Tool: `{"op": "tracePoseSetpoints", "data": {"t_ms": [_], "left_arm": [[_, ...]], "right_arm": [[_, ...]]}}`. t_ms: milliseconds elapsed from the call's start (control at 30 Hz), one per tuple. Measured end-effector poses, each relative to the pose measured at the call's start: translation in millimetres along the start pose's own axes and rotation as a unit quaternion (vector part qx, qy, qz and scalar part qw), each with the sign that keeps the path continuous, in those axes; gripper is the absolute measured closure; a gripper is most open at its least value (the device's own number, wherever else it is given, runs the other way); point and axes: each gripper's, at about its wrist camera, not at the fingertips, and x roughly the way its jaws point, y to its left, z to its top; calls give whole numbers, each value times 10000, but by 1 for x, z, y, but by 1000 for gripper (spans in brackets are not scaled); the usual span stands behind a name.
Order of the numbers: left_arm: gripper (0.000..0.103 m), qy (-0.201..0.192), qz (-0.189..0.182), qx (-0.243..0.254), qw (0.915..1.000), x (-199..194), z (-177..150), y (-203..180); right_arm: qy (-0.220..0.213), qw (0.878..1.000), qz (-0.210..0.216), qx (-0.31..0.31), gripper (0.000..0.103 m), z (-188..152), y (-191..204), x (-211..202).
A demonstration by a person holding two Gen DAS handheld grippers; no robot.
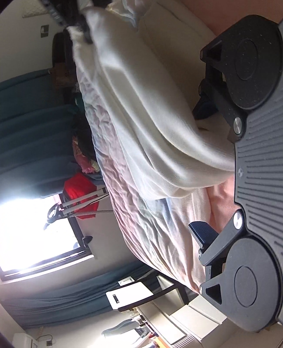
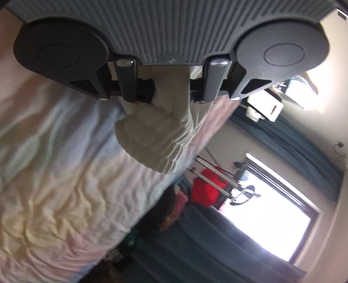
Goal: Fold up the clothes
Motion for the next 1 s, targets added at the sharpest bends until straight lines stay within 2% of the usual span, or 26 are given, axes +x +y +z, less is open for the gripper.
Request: {"op": "tracePoseSetpoints", "data": {"t_ms": [100, 400, 567, 700, 833, 1000], "left_arm": [[4, 118, -10, -164, 9998, -1, 0, 5], [3, 214, -125, -478, 9986, -4, 0, 13], [4, 105, -62, -346, 9993, -9, 2, 9], [4, -68, 19, -96, 9999, -13, 3, 2], [4, -60, -54, -163, 9998, -13, 2, 4], [4, 101, -107, -487, 9987, -4, 2, 12]], "right_arm": [[255, 9987, -340, 284, 76, -9, -19, 4], [204, 9987, -447, 128, 74, -20, -16, 2], [194, 9987, -468, 97, 74, -20, -15, 1], [22, 9993, -353, 118, 75, -19, -13, -5], [-350, 9984, 268, -346, 75, -14, 12, -24], [-124, 9979, -62, -637, 75, -16, 17, -20]]}}
